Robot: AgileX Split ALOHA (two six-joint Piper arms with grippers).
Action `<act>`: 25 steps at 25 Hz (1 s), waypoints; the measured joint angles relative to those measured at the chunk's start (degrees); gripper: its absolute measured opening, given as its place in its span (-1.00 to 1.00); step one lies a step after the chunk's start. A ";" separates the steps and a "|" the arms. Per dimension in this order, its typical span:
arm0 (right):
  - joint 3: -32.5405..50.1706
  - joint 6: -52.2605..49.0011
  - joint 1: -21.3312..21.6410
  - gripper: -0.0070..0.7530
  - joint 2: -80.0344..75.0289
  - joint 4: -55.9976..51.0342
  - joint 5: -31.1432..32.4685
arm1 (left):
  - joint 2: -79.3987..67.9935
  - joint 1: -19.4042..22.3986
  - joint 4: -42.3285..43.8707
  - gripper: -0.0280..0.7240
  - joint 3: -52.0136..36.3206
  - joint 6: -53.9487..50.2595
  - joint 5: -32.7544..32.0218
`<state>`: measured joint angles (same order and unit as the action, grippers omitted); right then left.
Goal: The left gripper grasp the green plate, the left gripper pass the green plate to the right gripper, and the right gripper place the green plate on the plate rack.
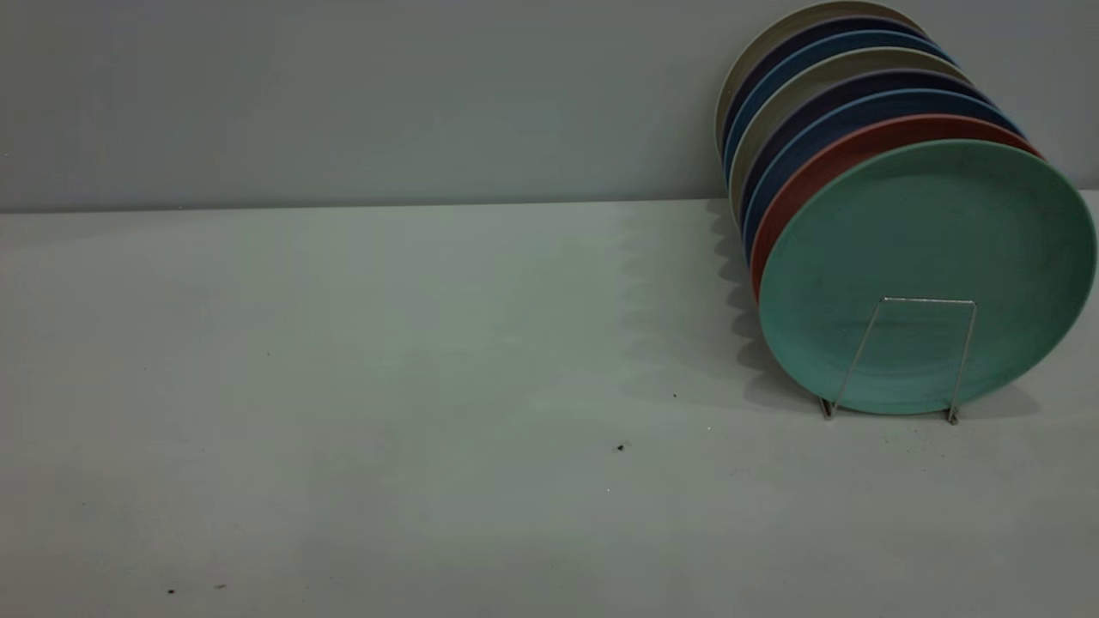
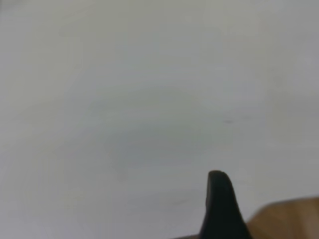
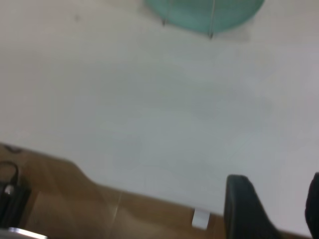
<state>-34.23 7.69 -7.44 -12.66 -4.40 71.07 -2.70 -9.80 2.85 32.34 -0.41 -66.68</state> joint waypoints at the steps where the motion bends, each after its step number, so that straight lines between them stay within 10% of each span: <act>1: 1.41 0.00 0.00 -0.14 0.44 0.00 0.00 | 0.37 0.00 -1.69 0.45 -0.57 0.41 0.07; 25: 7.16 -3.42 0.00 -0.14 1.37 4.88 -6.20 | 0.60 0.00 -5.09 0.45 -4.47 3.53 1.58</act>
<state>-27.08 4.27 -7.44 -11.29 0.47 64.87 -2.10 -9.80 -2.24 27.88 3.12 -65.10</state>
